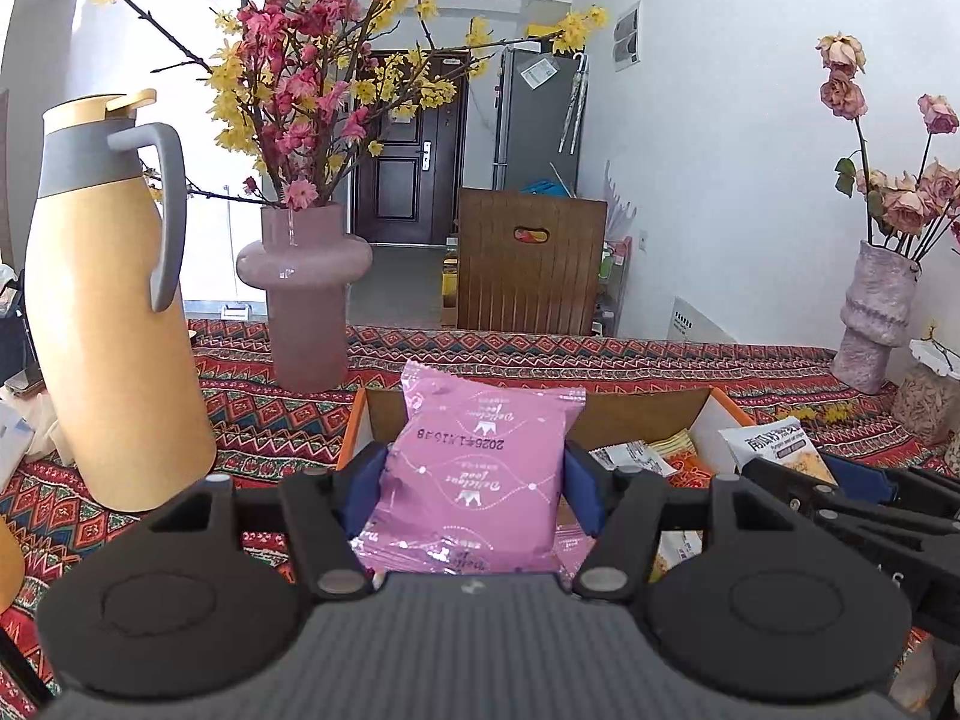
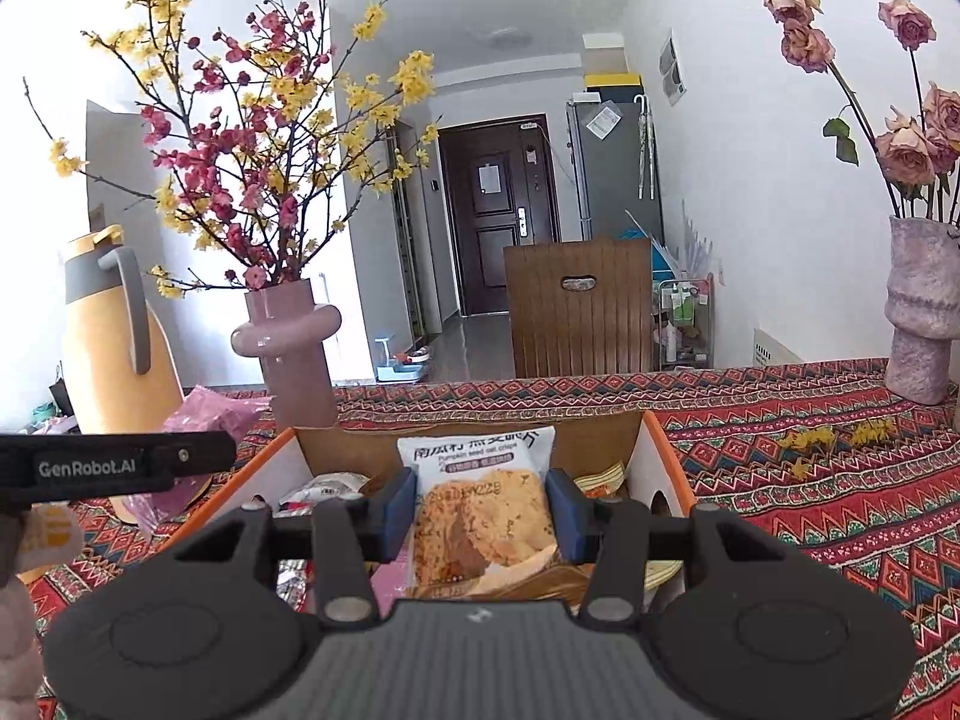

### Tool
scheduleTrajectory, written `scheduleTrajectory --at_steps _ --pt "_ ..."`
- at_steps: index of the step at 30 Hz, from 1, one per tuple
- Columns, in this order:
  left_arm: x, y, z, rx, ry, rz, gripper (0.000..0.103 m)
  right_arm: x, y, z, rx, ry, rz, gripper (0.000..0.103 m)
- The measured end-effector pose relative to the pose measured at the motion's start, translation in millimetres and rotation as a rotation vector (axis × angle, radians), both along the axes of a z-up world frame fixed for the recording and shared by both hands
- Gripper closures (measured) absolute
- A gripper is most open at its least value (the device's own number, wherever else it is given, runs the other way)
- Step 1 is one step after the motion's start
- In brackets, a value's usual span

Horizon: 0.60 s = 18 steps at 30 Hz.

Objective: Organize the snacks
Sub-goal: 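Carry the cookie packet and pink packet over the box with both grippers, then open both grippers to drop the packets into the box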

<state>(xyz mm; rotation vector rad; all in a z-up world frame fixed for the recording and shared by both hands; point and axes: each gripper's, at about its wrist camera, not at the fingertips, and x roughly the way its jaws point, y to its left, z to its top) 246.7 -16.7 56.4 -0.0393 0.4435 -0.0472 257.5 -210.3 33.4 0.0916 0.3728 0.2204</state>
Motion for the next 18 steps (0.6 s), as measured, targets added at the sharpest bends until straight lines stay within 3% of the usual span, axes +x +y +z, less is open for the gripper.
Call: scheduleTrajectory --at_steps 8,18 --pt "22 -5 -22 0.003 0.011 0.008 0.040 23 4 -21 0.002 0.032 0.006 0.057" --pt "23 1 -31 -0.024 0.002 0.013 0.040 26 5 -28 -0.005 0.042 -0.008 0.054"
